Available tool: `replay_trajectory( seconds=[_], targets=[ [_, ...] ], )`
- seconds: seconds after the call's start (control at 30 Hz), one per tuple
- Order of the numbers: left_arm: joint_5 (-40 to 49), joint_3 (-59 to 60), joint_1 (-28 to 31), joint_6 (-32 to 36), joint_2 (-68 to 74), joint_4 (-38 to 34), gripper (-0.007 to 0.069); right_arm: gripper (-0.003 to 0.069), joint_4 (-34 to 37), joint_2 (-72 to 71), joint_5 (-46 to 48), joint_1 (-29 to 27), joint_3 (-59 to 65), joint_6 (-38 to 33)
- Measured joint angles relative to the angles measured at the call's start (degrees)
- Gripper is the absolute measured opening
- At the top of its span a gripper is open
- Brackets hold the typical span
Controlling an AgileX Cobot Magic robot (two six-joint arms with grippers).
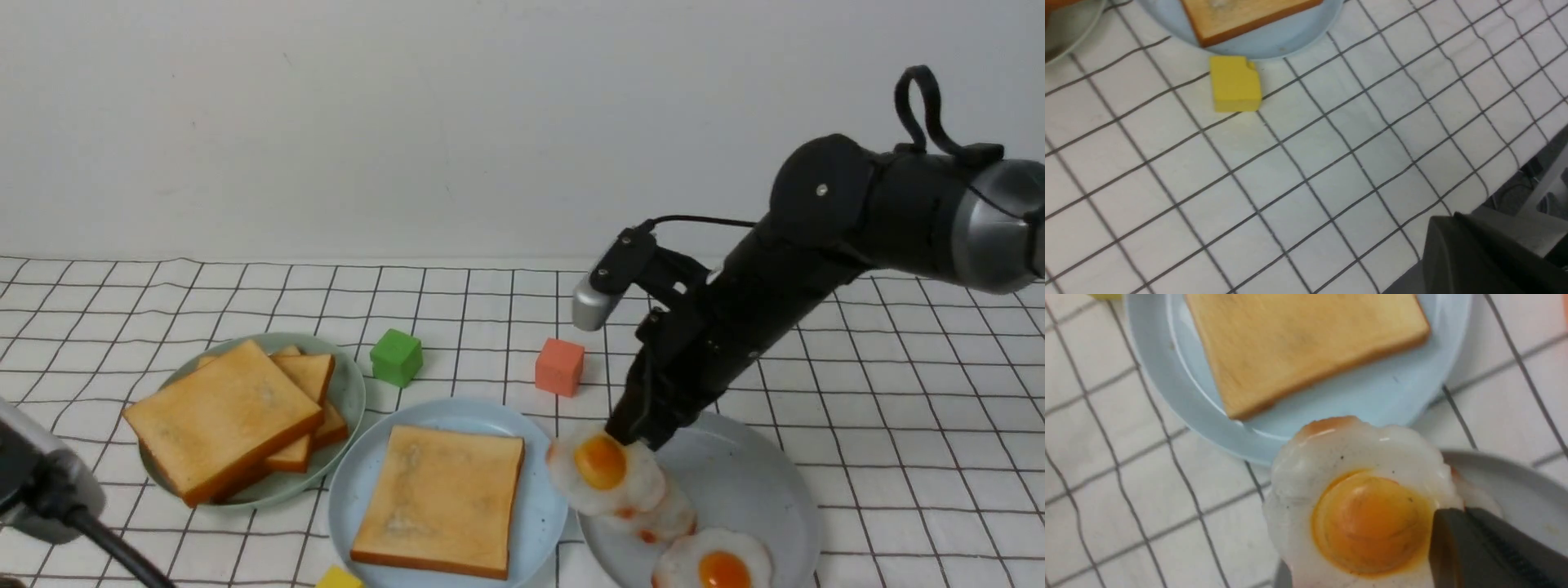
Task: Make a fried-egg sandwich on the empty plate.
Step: Use the right arm to place the fried egg on the slice of bread in the middle
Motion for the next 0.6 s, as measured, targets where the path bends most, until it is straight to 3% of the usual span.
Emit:
replay_trajectory(
  seconds=[0.3, 0.43, 0.5, 0.53, 0.6],
  targets=[
    [1.2, 0.0, 0.0, -3.1, -2.7, 2.4, -0.0005, 0.0041, 5.5, 7.6, -8.1, 8.3, -7.5, 5.2],
    [1.2, 0.0, 0.0, -4.0, -2.7, 2.4, -0.0002, 0.0132, 4.7, 9.3, -10.3, 8.6, -7.9, 7.8],
    [1.1, 0.0, 0.0, -4.4, -2.7, 2.7, 0.0001, 0.0248, 3.3, 9.5, -10.9, 8.6, -7.9, 9.0],
    [1.1, 0.0, 0.0, -4.4, -2.7, 2.8, 0.0001, 0.0257, 3.2, 9.4, -10.8, 8.6, -7.9, 9.1],
    [-0.5, 0.5, 0.0, -5.2, -2.7, 3.6, 0.0003, 0.0365, 2.8, 8.6, -9.7, 8.6, -7.9, 9.5]
  ],
)
